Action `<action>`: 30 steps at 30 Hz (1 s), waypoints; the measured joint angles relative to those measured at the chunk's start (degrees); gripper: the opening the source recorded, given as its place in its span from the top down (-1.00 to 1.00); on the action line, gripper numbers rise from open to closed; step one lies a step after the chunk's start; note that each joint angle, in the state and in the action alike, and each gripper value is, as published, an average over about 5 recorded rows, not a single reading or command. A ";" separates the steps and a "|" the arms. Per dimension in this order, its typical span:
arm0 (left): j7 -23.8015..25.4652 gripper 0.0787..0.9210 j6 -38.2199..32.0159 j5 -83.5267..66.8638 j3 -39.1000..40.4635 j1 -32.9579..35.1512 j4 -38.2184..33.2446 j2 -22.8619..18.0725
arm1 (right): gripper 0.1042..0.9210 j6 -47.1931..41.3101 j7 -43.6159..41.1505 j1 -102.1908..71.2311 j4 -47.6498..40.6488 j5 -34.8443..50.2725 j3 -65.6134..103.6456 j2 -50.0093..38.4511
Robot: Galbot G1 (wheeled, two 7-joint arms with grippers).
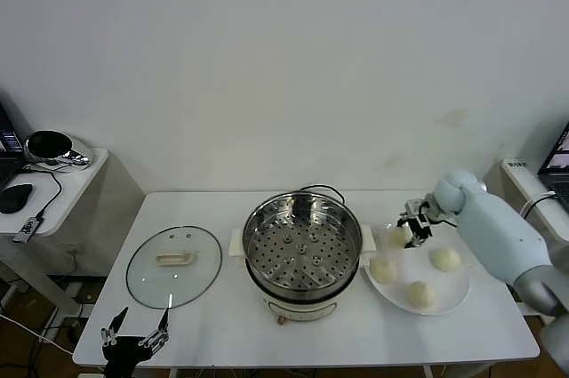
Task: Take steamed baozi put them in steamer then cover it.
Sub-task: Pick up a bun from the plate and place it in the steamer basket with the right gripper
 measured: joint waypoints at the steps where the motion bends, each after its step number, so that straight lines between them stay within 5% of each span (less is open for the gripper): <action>1: -0.02 -0.77 0.00 0.03 0.07 -0.14 -0.01 0.07 | -0.24 -0.23 -0.31 0.91 0.84 0.96 -0.63 -0.71; 17: -1.16 -0.77 0.14 0.34 -0.09 -0.79 -1.24 1.01 | -0.24 -0.57 -7.73 23.76 6.58 21.04 -16.27 0.15; 30: -2.19 -0.77 0.00 0.34 -0.20 0.67 -3.22 -0.68 | -0.26 22.39 -10.55 28.99 5.89 23.14 -21.13 11.61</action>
